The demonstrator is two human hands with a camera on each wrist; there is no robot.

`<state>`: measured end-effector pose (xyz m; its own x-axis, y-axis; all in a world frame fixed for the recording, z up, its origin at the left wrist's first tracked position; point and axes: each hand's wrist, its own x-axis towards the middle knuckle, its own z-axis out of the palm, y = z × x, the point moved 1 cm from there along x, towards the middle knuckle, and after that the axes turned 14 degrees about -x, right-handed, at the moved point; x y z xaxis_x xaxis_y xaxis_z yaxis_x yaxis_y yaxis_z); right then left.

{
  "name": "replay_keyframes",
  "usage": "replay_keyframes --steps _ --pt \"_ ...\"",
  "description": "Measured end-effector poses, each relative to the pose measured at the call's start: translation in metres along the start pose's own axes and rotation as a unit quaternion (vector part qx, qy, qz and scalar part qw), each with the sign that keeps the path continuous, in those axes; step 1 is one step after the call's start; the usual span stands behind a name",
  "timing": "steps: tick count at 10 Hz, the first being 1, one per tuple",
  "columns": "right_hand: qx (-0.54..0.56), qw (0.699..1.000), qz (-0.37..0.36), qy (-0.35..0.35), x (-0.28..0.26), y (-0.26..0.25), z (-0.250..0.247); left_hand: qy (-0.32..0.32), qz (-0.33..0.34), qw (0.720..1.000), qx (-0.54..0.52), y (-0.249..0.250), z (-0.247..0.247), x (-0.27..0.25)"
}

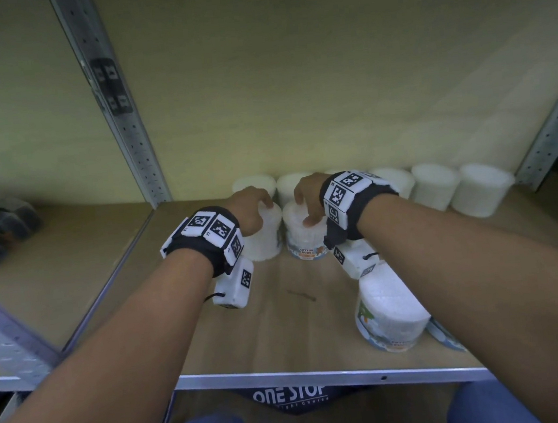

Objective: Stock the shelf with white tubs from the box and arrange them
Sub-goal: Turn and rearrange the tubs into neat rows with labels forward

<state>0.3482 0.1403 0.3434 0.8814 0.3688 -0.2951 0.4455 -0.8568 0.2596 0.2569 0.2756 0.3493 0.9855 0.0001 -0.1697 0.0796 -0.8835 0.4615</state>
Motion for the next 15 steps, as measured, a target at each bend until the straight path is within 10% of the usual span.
replay_keyframes --steps 2,8,11,15 --pt "0.057 0.997 0.011 0.050 -0.029 0.003 -0.004 0.103 -0.027 0.994 0.029 -0.005 0.008 0.006" --pt "0.068 0.994 -0.020 0.079 -0.030 0.002 0.000 -0.009 0.011 1.000 0.019 -0.010 0.004 0.004" --pt "-0.003 0.999 -0.034 0.002 0.027 0.002 0.012 0.156 0.004 0.987 -0.033 -0.011 0.012 0.009" --pt "0.027 0.999 -0.020 -0.003 0.004 -0.005 0.005 0.101 -0.027 0.994 0.042 -0.010 0.020 0.014"
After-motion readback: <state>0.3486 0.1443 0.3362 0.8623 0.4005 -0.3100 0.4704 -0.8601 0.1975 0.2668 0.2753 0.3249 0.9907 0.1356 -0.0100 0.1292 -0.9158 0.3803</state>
